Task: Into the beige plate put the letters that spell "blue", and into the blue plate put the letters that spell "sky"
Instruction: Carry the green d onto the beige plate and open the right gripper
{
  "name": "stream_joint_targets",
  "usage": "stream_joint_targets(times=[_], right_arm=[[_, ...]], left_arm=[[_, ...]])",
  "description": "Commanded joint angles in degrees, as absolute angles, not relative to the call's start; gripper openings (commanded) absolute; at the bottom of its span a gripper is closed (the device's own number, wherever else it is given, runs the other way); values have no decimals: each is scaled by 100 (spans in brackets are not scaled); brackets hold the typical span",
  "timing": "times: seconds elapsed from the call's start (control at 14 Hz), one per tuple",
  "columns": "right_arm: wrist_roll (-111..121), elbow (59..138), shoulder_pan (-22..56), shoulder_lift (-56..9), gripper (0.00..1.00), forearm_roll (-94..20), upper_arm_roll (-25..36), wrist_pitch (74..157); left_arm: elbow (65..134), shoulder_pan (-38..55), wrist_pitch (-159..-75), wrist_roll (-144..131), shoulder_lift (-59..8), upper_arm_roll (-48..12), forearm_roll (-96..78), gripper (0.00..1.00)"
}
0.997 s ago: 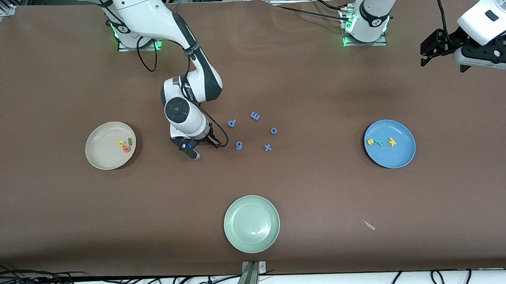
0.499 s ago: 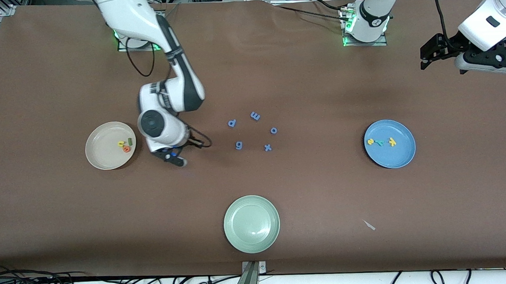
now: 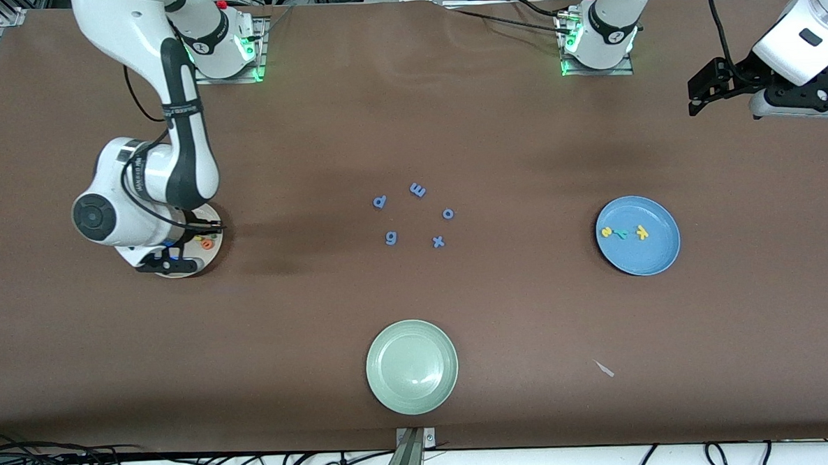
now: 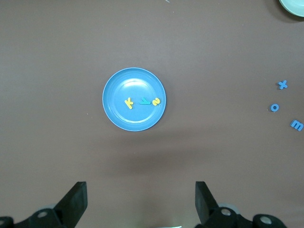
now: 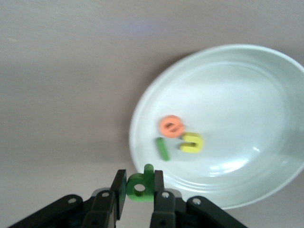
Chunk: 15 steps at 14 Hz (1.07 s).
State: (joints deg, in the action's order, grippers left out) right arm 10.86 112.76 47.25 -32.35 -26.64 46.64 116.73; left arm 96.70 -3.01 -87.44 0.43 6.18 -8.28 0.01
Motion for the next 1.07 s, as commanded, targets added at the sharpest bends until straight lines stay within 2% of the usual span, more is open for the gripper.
stream_joint_targets(times=[0.0,0.07,0.14,0.21,0.5,1.0], right_arm=[[1230,11259,4641,-3515,9,-2698,4720,11689],[1274,11224,4641,-3559,25,-2698,4728,11655],[1283,11206,4632,-3533,83,-2698,4737,11646],[1275,11093,4632,-3498,100,-2698,4755,11602],[951,9882,4606,-3542,100,-2707,4755,10005],[-167,9316,4991,-3559,100,-2707,4693,9273]], left_arm=[[9475,-272,-8596,-35,536,-844,193,100],[9475,-272,-8596,-35,536,-844,185,100],[9475,-272,-8596,-35,536,-844,185,100],[9475,-281,-8596,-35,536,-844,185,100],[9466,-281,-8596,-44,536,-844,176,100],[9466,-273,-8596,-44,536,-844,167,100]])
